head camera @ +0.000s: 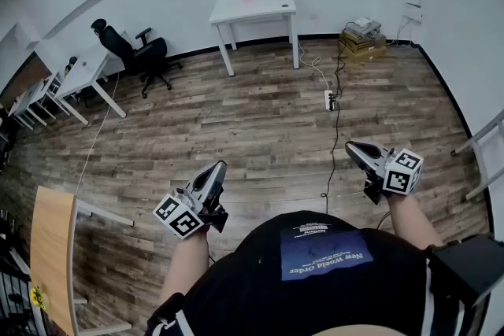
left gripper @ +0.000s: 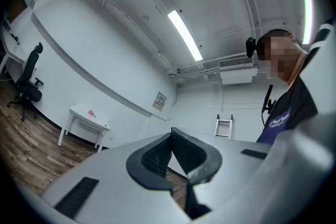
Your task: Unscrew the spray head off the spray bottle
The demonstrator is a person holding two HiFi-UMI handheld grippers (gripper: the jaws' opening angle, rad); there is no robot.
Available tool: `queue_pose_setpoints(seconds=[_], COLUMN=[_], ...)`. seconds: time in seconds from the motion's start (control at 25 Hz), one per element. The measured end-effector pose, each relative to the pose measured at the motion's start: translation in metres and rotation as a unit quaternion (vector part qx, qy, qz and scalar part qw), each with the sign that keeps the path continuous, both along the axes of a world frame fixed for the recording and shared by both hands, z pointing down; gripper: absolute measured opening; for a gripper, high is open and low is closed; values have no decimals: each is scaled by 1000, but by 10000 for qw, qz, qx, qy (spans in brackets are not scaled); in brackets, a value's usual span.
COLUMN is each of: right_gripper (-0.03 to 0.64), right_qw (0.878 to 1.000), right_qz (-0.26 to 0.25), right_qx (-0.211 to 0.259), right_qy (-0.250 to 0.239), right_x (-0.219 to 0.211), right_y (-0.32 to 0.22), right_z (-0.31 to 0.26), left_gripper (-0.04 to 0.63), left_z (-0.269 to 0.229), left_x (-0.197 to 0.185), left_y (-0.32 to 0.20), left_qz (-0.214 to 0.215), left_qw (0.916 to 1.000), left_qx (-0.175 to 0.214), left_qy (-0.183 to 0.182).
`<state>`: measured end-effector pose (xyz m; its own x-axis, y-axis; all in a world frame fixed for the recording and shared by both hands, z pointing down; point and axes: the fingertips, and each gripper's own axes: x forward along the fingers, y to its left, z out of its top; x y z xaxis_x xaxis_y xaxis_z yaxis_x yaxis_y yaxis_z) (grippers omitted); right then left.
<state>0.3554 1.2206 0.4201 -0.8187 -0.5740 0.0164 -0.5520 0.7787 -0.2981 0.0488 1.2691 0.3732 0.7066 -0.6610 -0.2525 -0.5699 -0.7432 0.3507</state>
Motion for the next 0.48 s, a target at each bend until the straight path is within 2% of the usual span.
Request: queue_pose_setpoints(seconds=[0.28,0.48], right_gripper=[-3,-3], right_qw=[9999,9994], right_qz=[-135,-178], right_qx=[-84,-292], right_qy=[-28,-87], right_x=[42,56], right_y=[6,6], right_z=[11,28], left_gripper=[3,3], left_z=[7,11], left_x=[51,71], left_y=[2,3], left_qz=[123,187], left_qw=[9998,9994], left_qx=[-155,-285], left_qy=[-67,-11])
